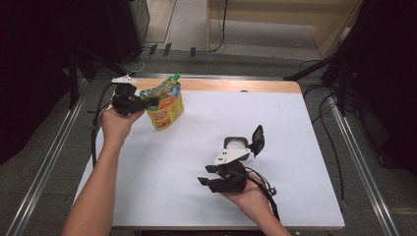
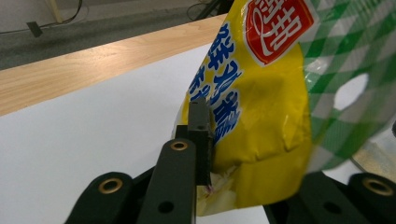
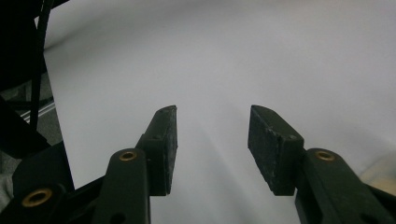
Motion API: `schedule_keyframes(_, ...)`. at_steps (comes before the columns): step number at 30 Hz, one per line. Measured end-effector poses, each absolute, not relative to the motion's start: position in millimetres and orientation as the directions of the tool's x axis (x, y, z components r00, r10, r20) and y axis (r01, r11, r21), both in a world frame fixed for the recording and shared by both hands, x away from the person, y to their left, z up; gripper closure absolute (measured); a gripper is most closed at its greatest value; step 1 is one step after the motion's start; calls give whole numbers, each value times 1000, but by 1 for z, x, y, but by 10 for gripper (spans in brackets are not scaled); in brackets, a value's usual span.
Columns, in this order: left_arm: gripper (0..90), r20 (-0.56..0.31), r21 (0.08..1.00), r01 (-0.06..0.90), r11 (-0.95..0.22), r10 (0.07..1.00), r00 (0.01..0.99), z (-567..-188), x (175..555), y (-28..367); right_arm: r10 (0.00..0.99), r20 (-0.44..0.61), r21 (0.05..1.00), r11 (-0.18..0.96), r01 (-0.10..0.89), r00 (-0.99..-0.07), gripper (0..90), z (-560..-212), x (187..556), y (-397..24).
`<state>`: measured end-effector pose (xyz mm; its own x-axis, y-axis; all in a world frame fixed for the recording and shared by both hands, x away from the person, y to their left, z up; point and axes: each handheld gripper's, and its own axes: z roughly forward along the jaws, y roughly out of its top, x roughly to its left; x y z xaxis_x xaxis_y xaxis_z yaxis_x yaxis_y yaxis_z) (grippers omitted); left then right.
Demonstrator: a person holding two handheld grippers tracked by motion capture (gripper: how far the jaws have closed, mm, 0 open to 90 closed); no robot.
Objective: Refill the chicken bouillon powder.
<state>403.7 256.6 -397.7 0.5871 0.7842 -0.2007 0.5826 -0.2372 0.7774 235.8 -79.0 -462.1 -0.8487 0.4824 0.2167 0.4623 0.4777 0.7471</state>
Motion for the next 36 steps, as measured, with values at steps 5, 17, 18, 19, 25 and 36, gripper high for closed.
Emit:
schedule_keyframes(5,841,-200,776,583,-241,783,590,-394,401,255,470,210,734,503,456,-857,543,-471,232,-74)
schedule_keyframes(17,871,-240,781,585,-220,759,605,-376,390,254,471,232,720,506,476,-851,569,-477,233,-75)
schedule_keyframes(18,873,-239,779,585,-226,755,610,-374,388,254,470,228,722,506,472,-852,569,-478,233,-74)
schedule_keyframes(19,874,-238,776,587,-229,756,610,-372,387,253,470,226,722,506,471,-853,568,-478,234,-74)
schedule_keyframes(25,877,-274,767,601,-225,732,624,-365,378,249,476,232,725,497,477,-849,557,-483,236,-74)
schedule_keyframes(36,877,-296,765,590,-259,672,679,-340,349,228,468,248,743,470,477,-848,539,-489,242,-72)
